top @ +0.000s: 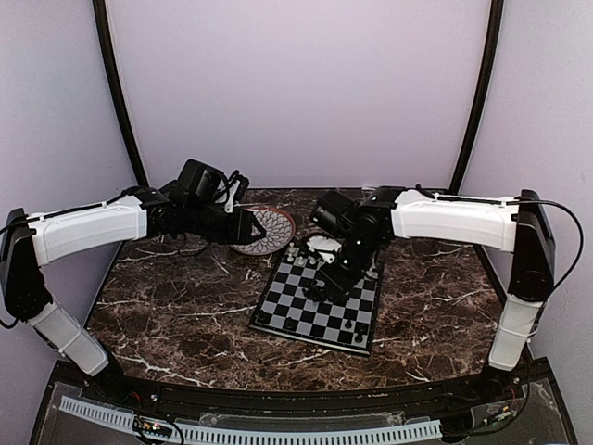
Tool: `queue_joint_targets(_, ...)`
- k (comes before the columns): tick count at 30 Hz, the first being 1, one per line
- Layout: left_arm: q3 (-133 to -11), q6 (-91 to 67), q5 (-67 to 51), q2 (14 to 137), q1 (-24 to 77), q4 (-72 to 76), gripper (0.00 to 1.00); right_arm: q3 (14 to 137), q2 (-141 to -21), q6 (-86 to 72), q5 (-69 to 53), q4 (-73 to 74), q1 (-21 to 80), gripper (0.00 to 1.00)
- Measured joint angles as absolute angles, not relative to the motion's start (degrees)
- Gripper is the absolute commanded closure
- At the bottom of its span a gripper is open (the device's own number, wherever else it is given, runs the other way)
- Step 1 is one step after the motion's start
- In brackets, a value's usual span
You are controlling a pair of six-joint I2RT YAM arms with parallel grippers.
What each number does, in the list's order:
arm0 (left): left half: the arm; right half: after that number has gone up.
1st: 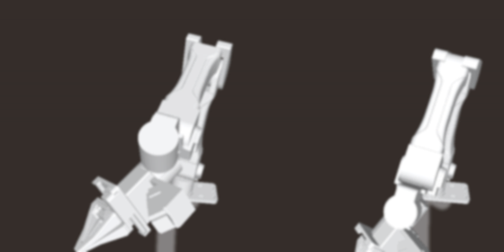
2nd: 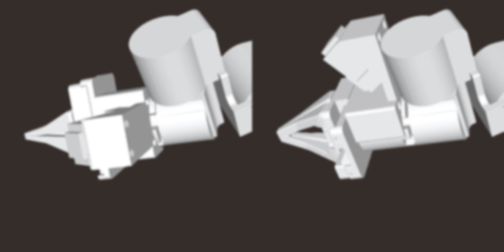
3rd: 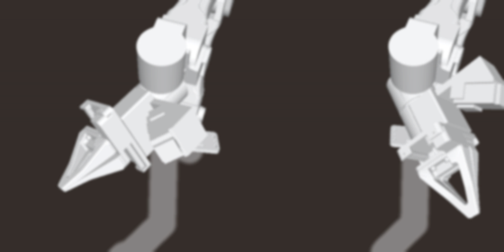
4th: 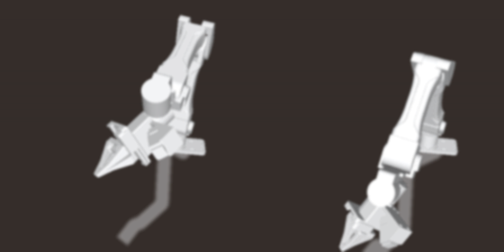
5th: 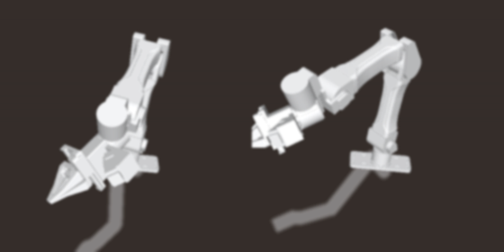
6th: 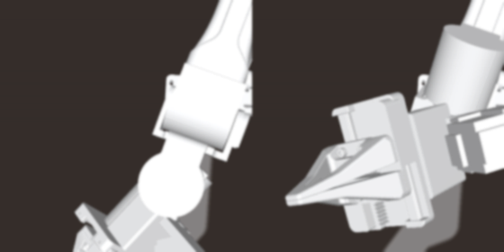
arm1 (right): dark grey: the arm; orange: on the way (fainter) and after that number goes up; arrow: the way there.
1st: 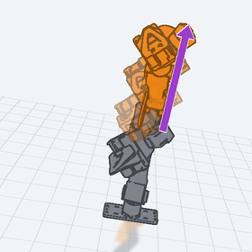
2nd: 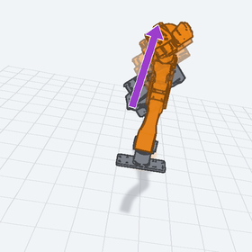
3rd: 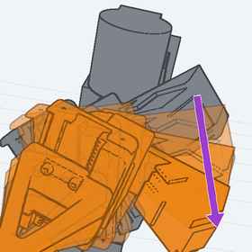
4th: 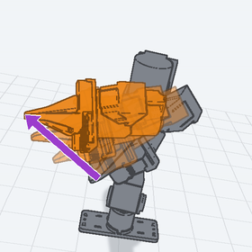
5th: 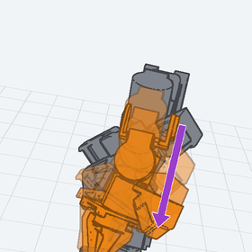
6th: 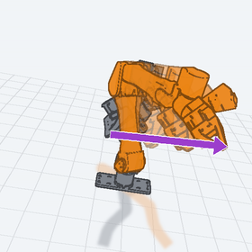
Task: Set up the chess pieces on the board
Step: Place the pawn at c7.
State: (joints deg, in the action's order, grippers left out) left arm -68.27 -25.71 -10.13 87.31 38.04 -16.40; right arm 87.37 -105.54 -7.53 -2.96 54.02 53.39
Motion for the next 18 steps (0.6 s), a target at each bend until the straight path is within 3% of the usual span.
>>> queue_joint_targets(18, -69.7, -25.7, -10.3, 88.2, 38.0, -16.9, 0.53, 82.3, -109.8, -8.2, -1.8, 53.2, 57.0, 1.00)
